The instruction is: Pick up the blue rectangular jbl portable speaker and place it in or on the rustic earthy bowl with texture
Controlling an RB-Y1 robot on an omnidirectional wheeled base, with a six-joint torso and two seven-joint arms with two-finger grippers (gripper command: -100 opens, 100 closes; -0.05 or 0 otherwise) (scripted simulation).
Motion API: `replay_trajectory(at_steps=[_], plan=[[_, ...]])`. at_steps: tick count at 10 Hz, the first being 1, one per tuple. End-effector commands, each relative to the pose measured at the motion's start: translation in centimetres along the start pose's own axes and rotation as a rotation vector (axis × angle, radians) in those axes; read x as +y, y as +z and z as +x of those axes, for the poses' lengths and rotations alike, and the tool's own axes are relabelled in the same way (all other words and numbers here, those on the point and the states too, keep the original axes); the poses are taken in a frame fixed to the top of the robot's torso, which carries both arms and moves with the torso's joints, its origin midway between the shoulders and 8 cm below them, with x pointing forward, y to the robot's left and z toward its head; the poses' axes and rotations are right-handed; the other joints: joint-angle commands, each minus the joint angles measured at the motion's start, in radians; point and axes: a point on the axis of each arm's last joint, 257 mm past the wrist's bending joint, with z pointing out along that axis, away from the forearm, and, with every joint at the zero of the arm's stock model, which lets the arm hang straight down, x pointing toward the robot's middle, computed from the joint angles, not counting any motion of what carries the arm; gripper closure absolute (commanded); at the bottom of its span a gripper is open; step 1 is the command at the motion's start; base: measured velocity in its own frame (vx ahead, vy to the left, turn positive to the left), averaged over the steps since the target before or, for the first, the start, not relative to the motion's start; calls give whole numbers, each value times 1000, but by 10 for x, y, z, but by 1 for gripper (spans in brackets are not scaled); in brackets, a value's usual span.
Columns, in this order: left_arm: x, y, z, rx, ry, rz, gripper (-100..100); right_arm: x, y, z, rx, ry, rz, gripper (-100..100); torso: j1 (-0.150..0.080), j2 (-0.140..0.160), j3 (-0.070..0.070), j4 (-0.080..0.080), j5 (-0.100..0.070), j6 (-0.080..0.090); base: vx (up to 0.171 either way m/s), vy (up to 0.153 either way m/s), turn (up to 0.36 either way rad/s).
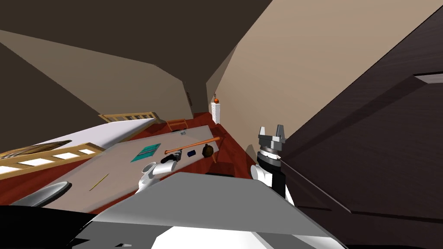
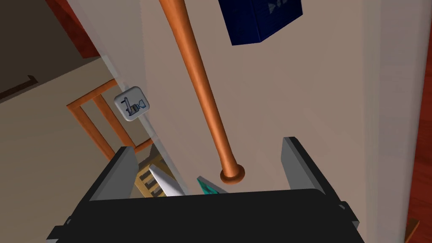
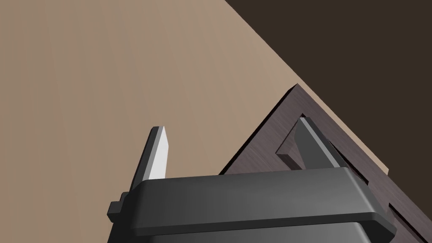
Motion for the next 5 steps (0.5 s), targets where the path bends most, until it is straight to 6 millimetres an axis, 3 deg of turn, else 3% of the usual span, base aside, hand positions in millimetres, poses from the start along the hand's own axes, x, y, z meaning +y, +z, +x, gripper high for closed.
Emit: replay_trajectory(at_steps=[1, 5], plan=[[13, 6, -14, -22, -34, -62, -100, 0, 0, 0, 0, 0, 0, 0, 0, 0, 0, 0, 0, 0, -1, 22, -200], [49, 13, -38, -58, -107, -200, -100, 0, 0, 0, 0, 0, 0, 0, 0, 0, 0, 0, 0, 0, 2, 23, -169]])
